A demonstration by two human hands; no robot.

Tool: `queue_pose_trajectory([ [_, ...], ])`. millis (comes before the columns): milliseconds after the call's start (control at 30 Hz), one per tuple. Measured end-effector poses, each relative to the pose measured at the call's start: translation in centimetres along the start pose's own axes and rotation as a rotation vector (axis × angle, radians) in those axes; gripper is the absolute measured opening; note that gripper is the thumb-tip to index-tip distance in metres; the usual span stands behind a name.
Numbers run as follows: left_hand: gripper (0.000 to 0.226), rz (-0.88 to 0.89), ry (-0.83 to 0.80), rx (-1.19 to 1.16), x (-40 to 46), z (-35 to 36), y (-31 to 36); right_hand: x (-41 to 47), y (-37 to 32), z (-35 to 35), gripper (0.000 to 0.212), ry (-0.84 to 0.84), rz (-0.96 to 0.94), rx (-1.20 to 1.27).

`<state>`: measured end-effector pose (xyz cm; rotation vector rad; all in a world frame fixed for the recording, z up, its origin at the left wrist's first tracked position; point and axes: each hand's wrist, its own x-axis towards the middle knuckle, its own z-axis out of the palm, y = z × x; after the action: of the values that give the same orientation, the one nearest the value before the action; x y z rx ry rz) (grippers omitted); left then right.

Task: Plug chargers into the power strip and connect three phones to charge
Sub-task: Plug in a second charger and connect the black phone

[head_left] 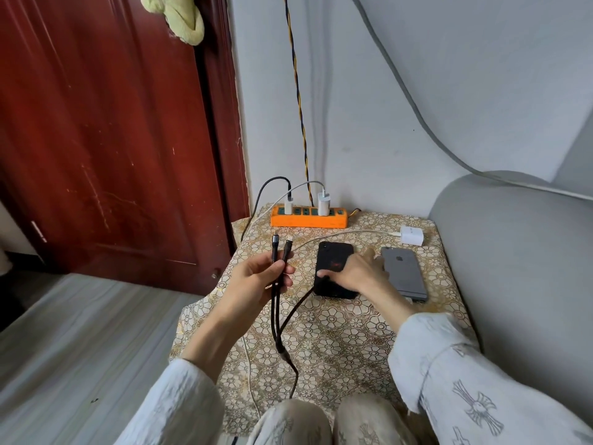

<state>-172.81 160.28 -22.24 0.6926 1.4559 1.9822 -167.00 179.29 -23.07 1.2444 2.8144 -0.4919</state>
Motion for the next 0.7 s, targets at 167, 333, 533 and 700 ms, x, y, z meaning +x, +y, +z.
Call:
queue_pose_trajectory([
  [167,0.017,-0.013,0.168,-0.035,-0.4,-0.6,-0.4,0.9,-1.3,-1.5,0.090,-0.132,0.050,0.058],
  [333,0.015,-0.065,0.281,0.019,-1.2,-1.6,-1.2,1.4,-1.5,-1.8,0.080,-0.183,0.071,0.161],
  [533,0.013,-0.118,0.273,-0.035,-1.9,-2.0,-2.1,1.8,-2.4,-1.6,0.081,-0.201,0.065,0.103],
  [700,0.014,-0.120,0.312,-0.028,-2.7,-2.4,-2.4,1.6,-4.1,-0.7,0.095,-0.185,0.161,-0.005],
])
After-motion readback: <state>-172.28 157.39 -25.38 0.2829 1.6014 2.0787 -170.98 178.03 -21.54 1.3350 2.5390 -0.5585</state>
